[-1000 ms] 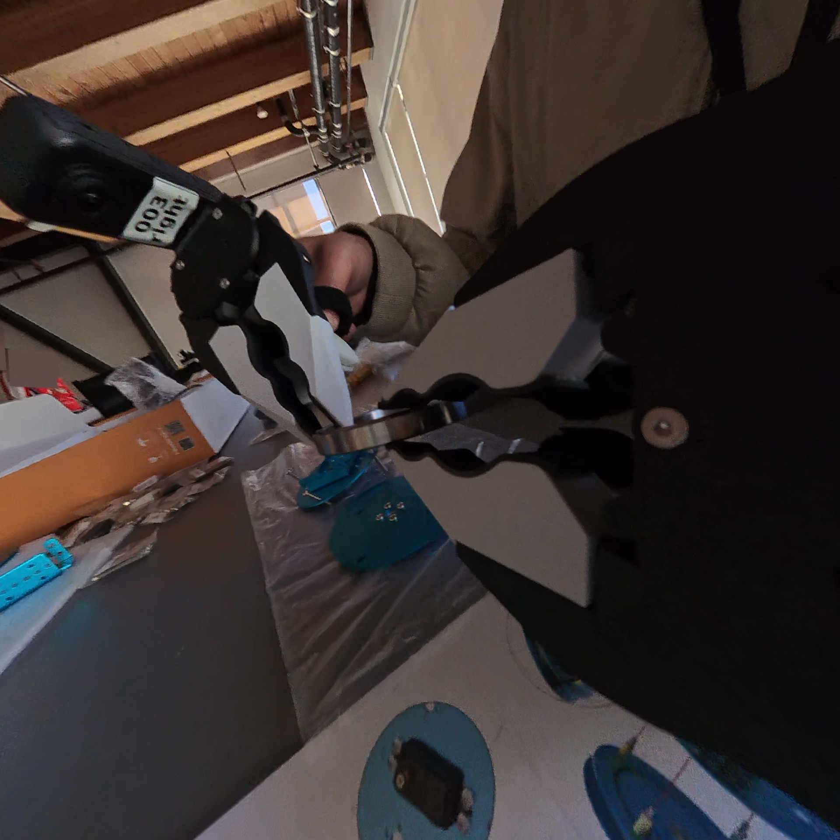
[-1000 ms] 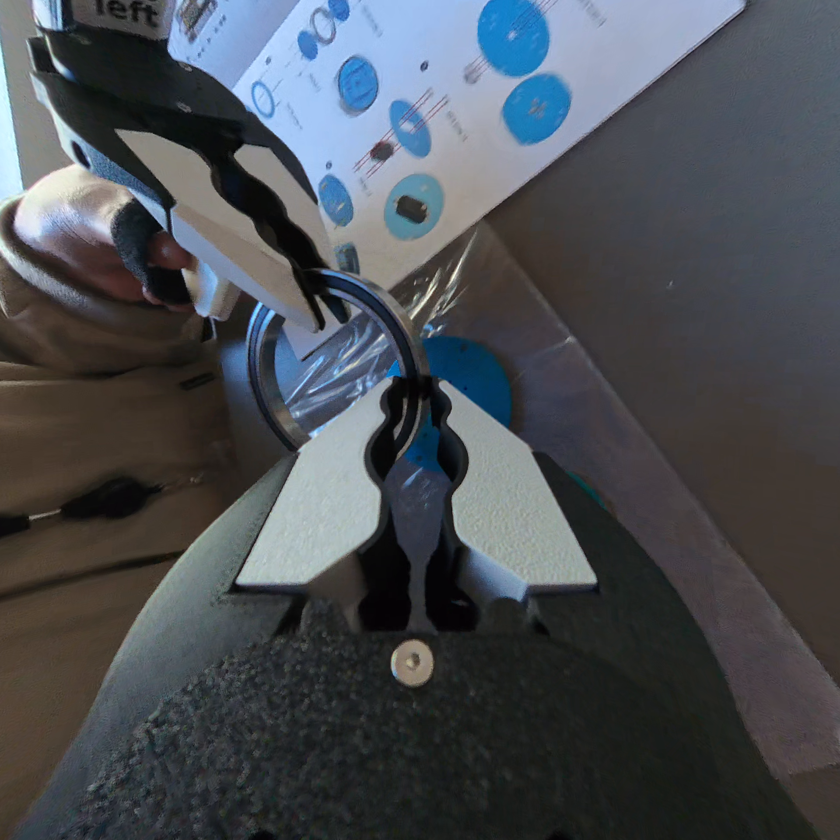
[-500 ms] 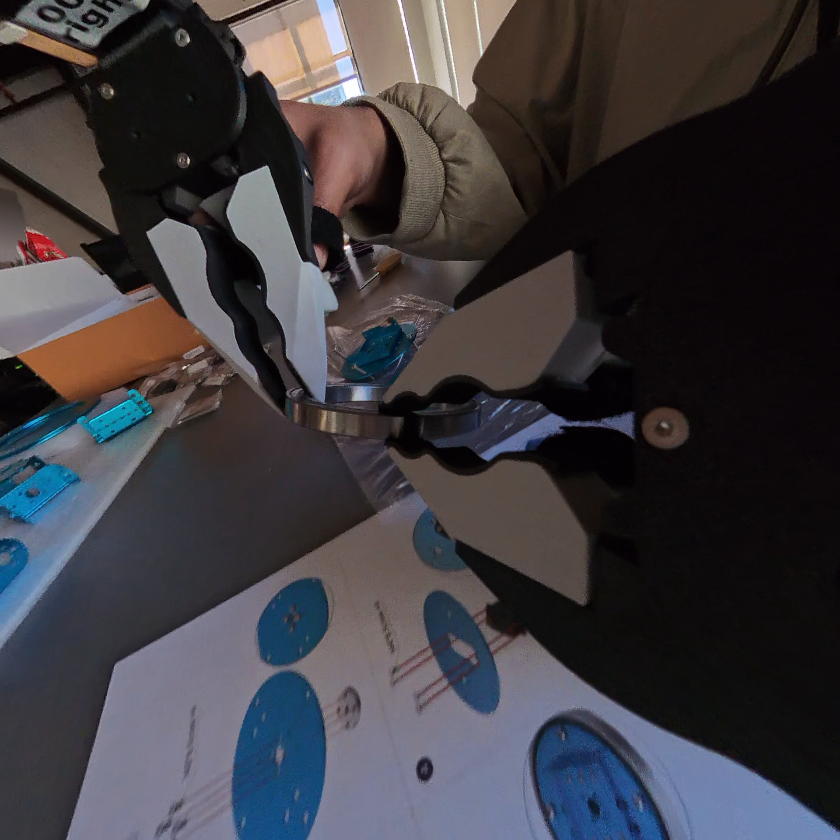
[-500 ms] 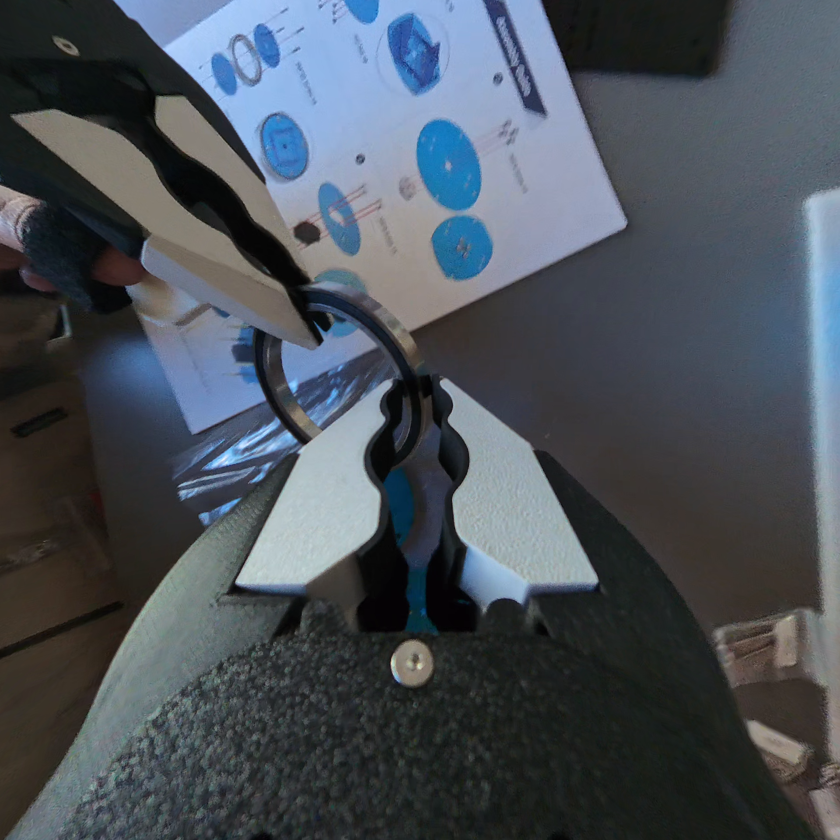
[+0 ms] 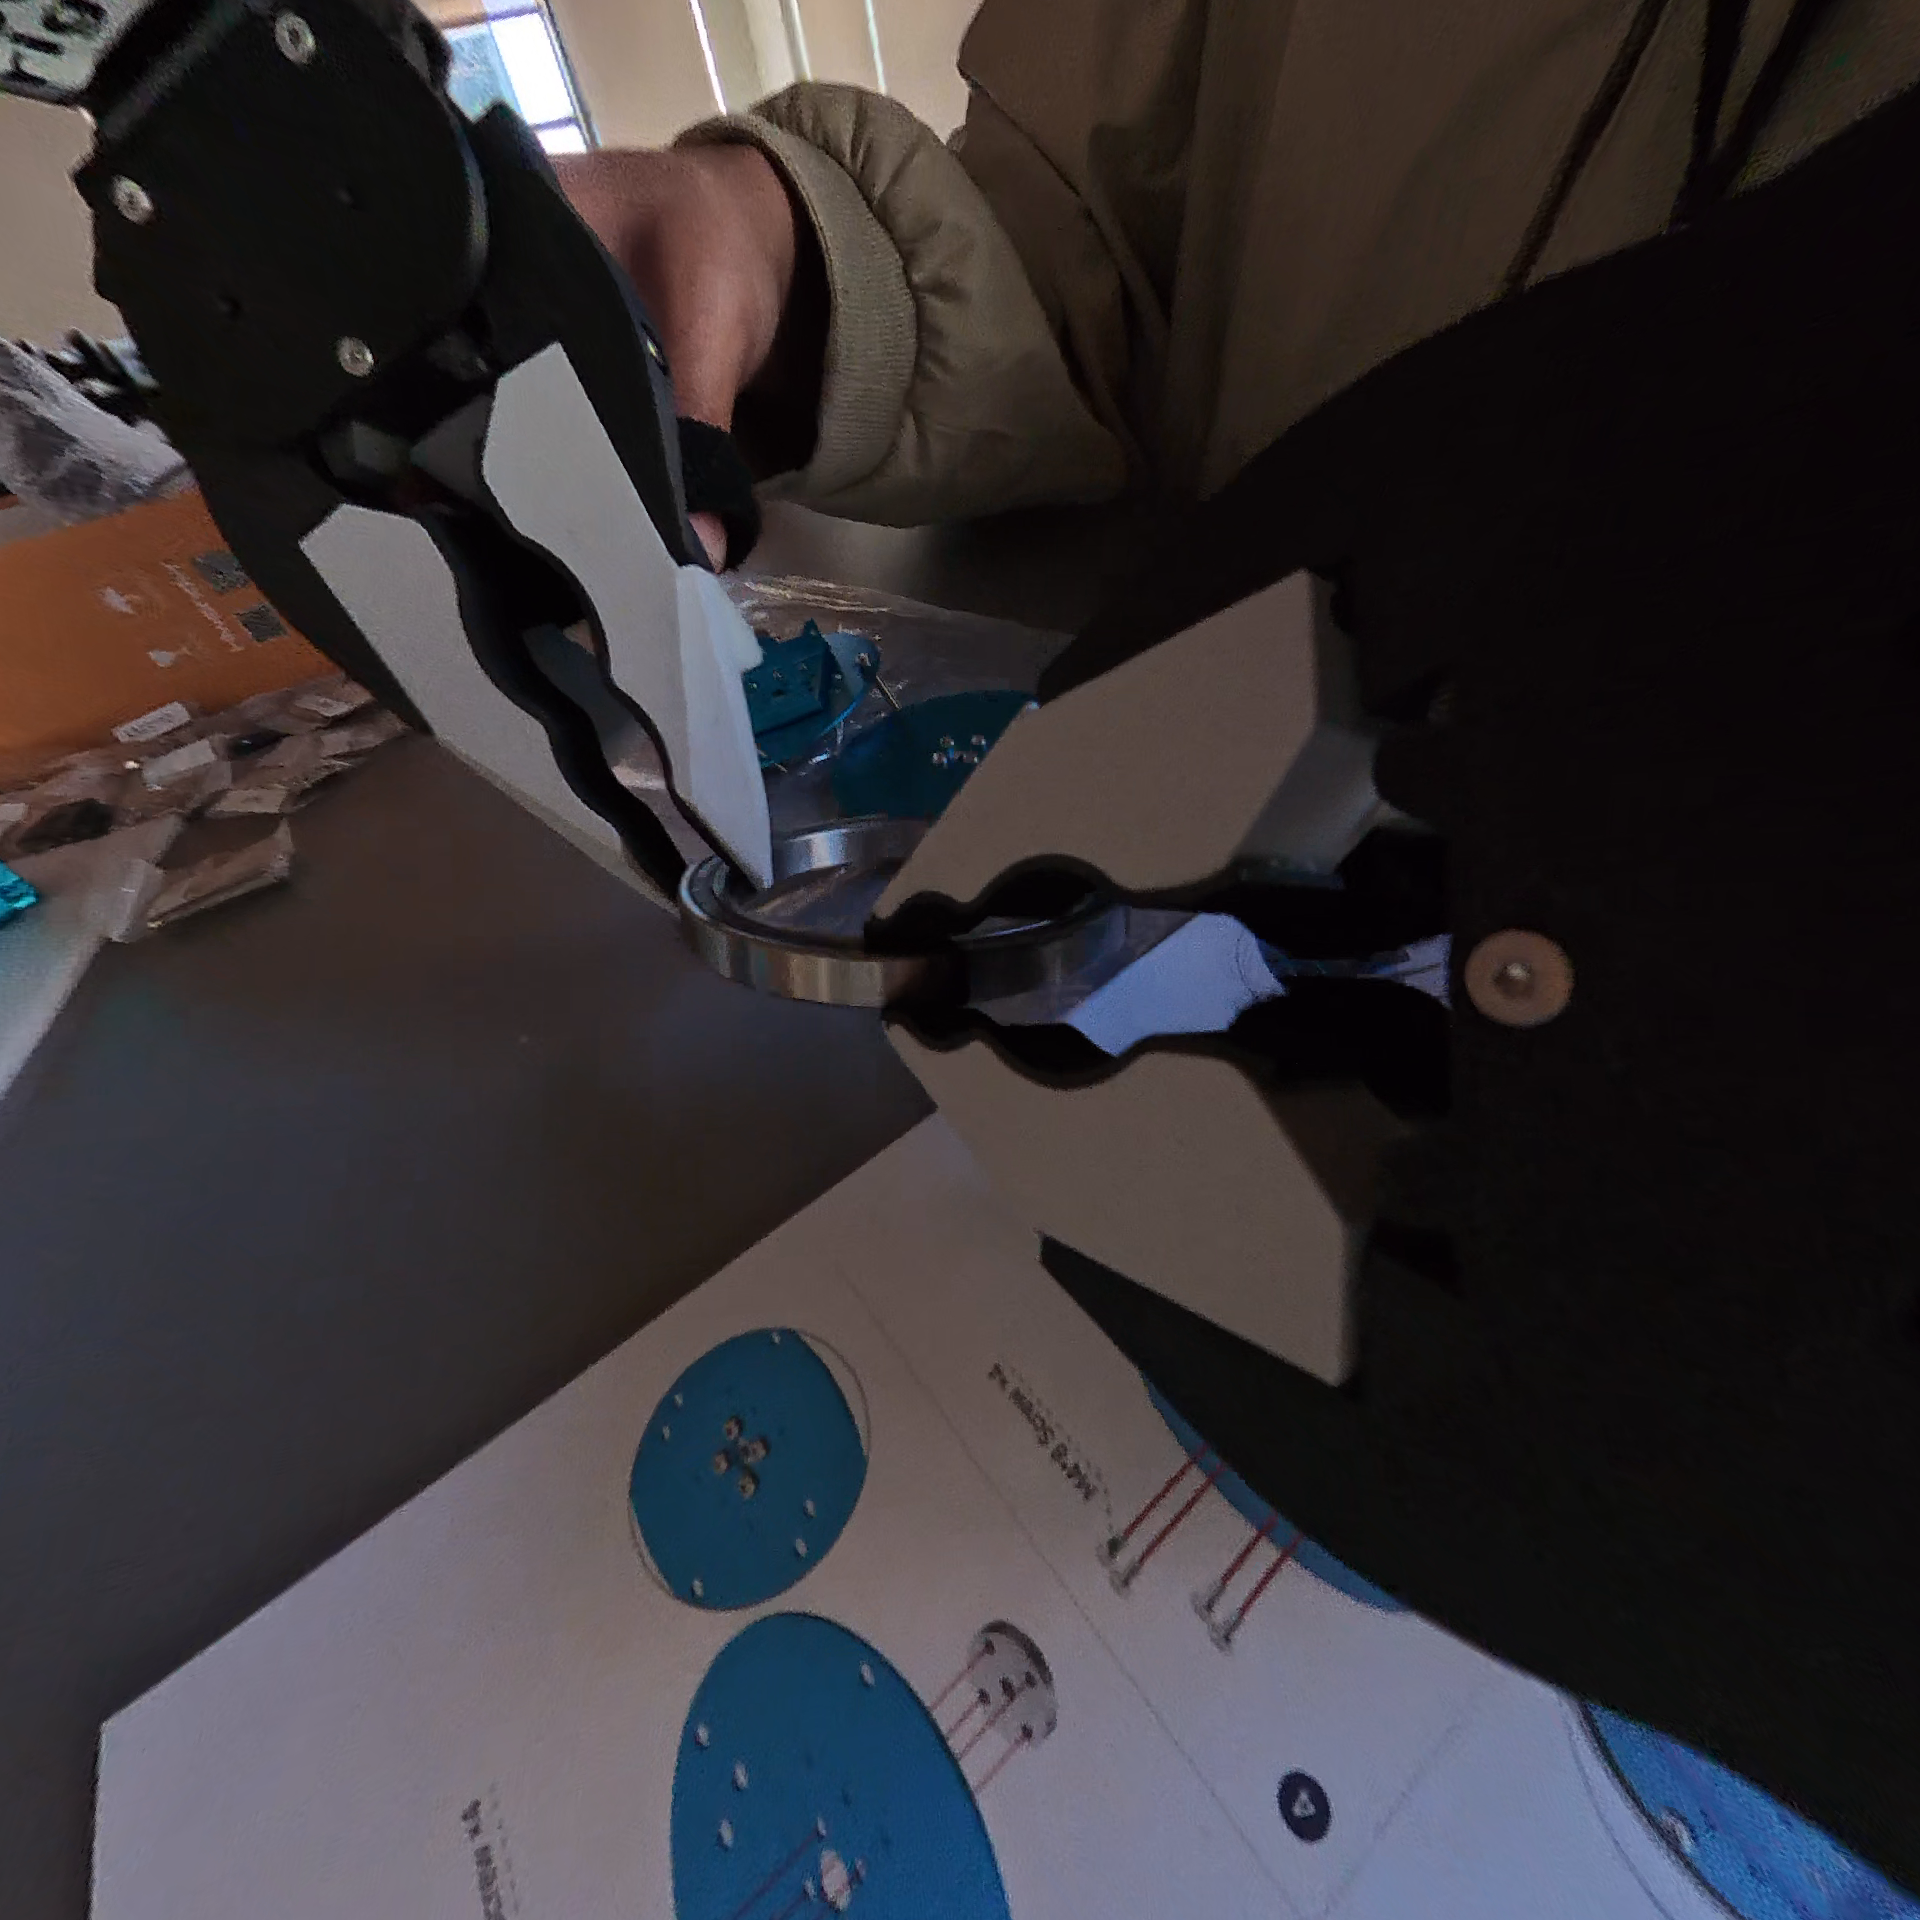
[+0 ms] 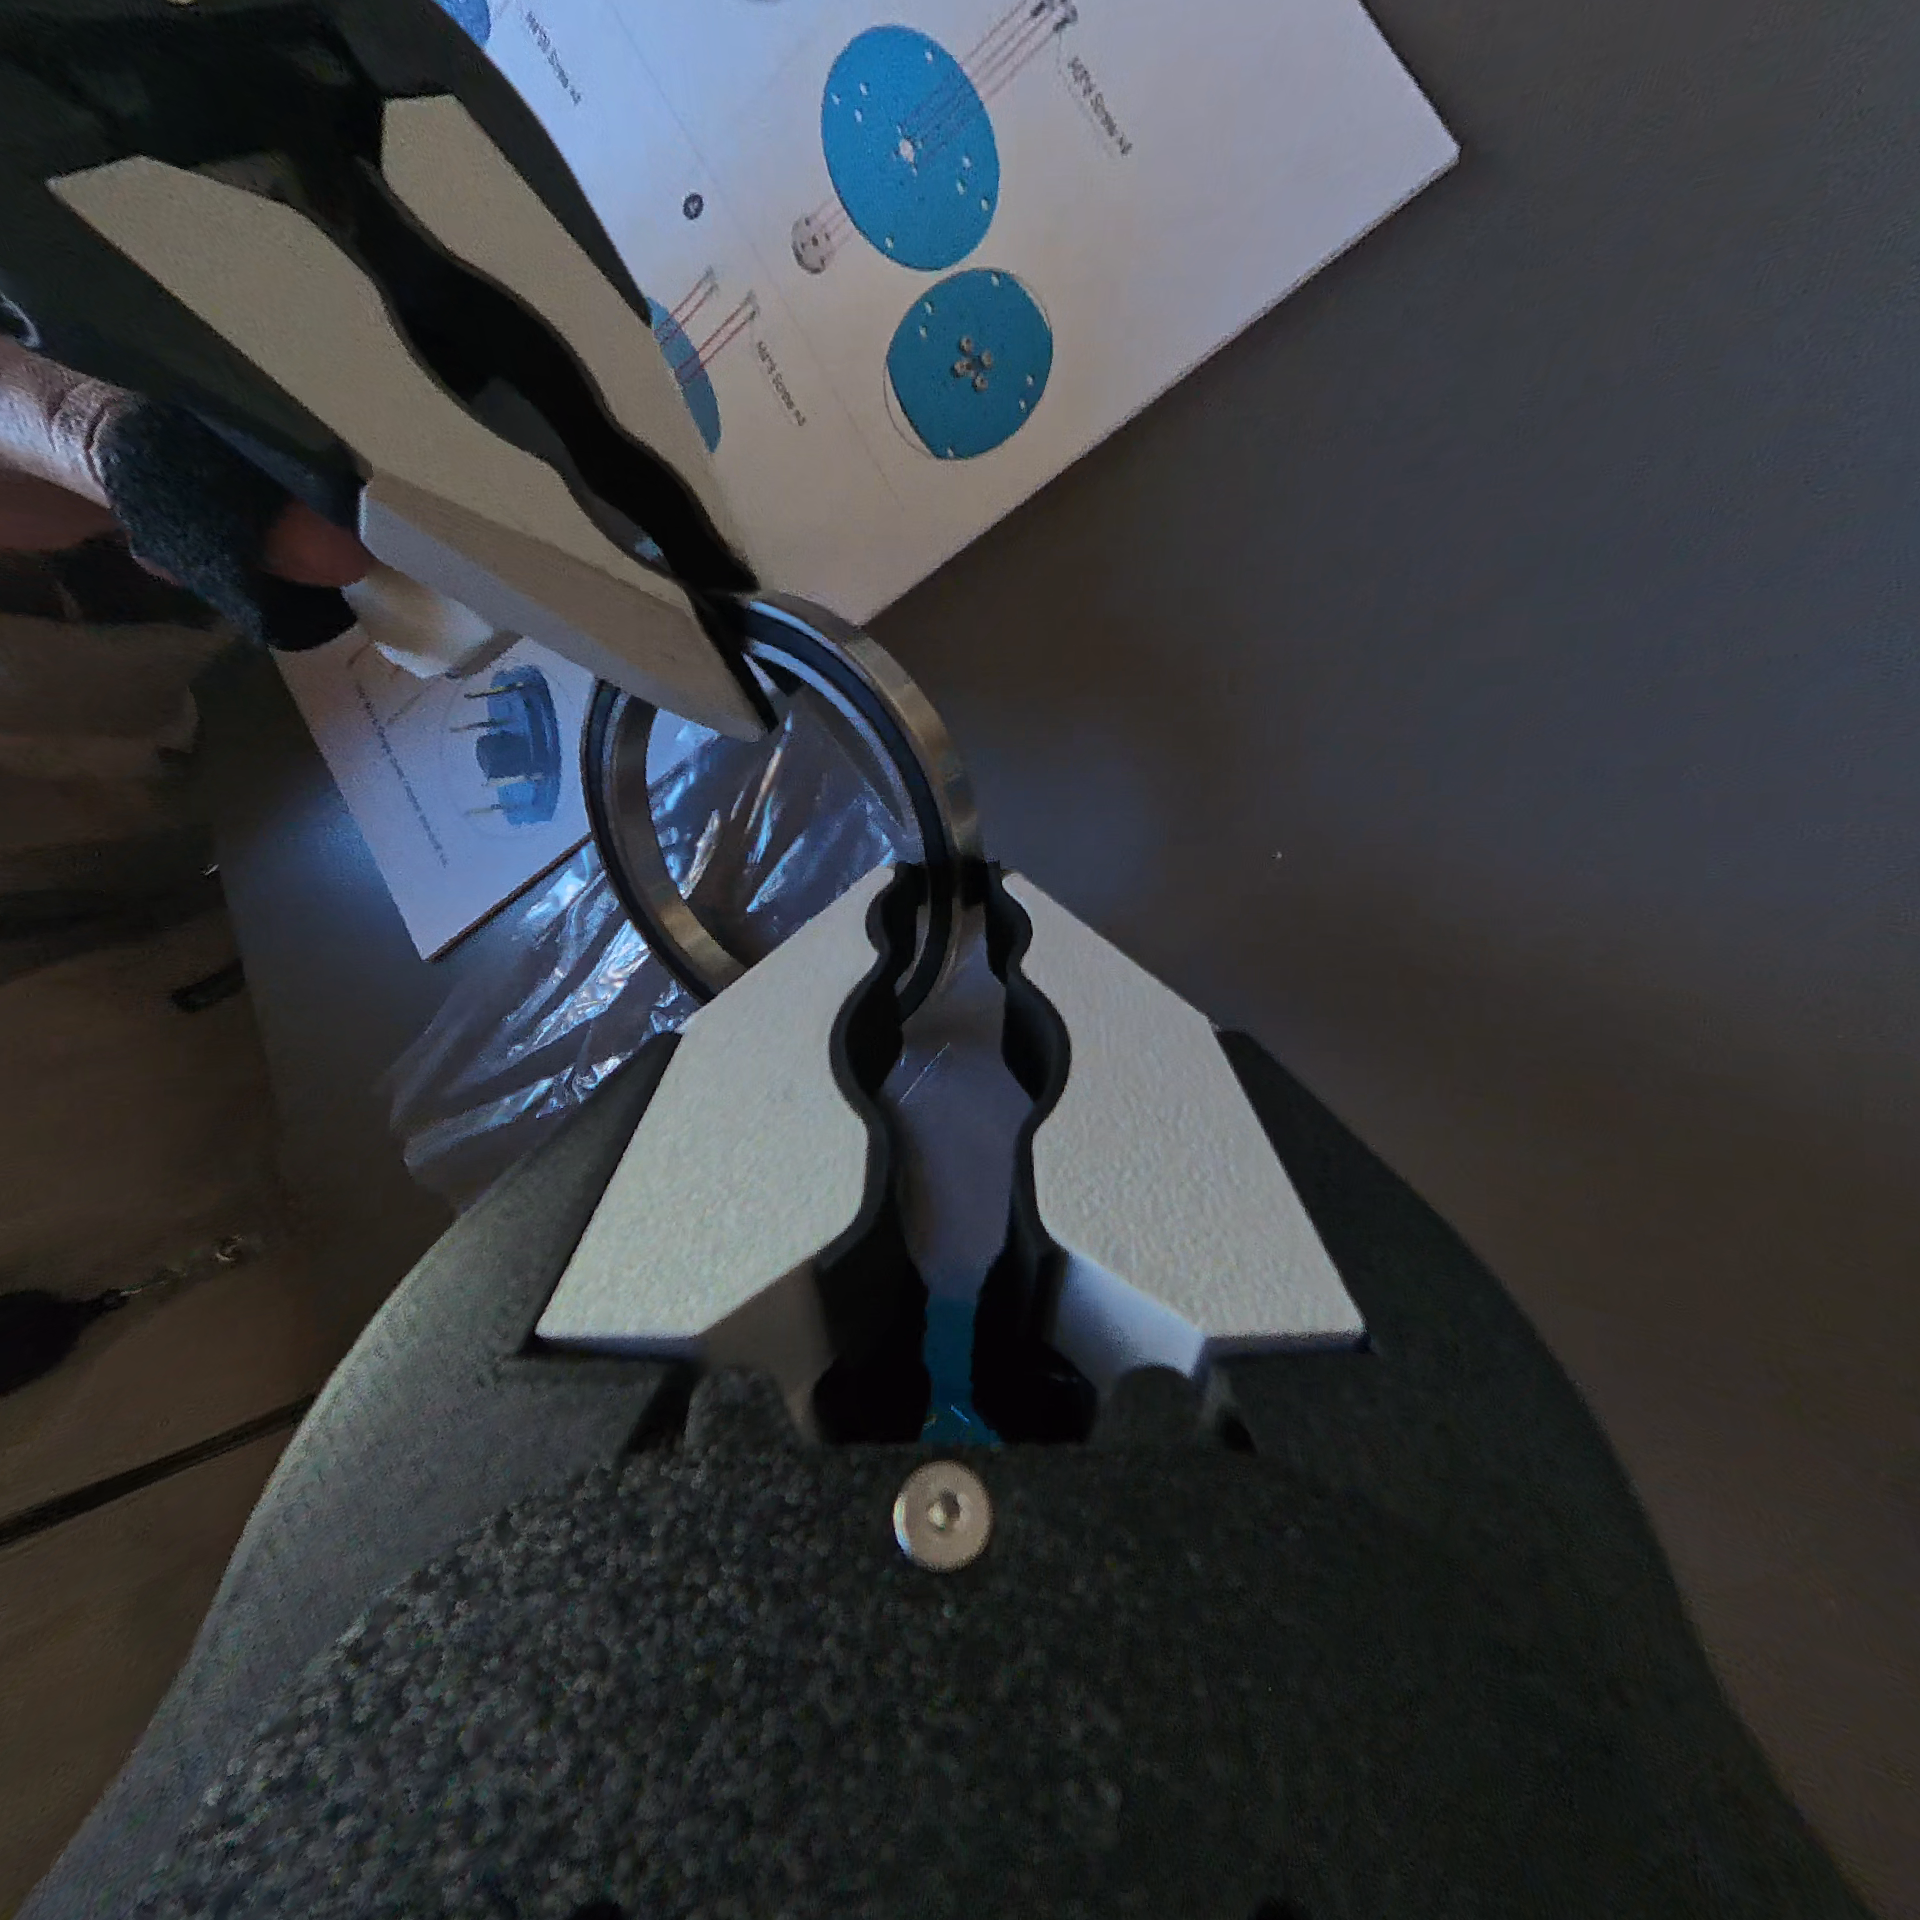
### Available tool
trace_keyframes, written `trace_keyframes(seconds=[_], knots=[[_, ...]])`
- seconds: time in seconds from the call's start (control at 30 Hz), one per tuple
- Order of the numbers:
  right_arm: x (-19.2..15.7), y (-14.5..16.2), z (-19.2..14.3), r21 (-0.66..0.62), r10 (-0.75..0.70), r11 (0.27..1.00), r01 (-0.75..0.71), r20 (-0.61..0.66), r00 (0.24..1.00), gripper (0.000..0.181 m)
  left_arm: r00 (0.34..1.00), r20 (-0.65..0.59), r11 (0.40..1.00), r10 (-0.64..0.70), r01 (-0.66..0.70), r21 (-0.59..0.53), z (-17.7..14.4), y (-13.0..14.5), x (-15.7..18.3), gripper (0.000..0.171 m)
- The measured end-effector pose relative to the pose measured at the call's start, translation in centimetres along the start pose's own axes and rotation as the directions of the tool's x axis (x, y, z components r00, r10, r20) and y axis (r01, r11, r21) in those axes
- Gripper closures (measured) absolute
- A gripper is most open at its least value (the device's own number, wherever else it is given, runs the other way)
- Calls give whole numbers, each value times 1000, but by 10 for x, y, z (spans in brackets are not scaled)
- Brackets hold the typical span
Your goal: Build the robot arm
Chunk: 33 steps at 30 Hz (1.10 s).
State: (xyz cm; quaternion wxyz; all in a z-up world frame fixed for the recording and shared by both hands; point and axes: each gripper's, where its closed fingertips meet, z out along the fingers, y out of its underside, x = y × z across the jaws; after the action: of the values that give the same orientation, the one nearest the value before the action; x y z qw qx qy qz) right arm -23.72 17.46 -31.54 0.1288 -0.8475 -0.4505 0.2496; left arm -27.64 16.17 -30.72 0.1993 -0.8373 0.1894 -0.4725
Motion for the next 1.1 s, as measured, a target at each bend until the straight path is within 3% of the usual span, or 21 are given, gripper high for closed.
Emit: trace_keyframes(seconds=[0.3, 0.43, 0.63, 0.8, 1.0, 1.1], knots=[[-17, 1, 5, -15, -75, 997, 75, 4, 997, 169, 984, 100, 987, 150, -143, -75, -8, 24, -4, 156], [-23, -26, 9, 10, -137, 990, 138, -8, 990, 169, 979, 131, 988, 156, -153, -34, -34, 15, -9, 158], [-22, -94, 5, -22, -235, 972, 234, -70, 969, 170, 998, 28, 999, 50, -50, 4, -81, -27, -22, 160], [-4, -136, 28, -2, -207, 978, 207, -45, 977, 170, 992, 120, 999, 25, -21, -26, -104, -54, -57, 160], [23, -124, 56, -66, -134, 989, 131, -39, 990, 171, 995, 64, 996, -71, 74, -53, -84, -62, -80, 159], [29, -121, 61, -49, -91, 995, 91, -9, 996, 170, 981, 193, 995, 9, 11, -100, -76, -59, -101, 158]])
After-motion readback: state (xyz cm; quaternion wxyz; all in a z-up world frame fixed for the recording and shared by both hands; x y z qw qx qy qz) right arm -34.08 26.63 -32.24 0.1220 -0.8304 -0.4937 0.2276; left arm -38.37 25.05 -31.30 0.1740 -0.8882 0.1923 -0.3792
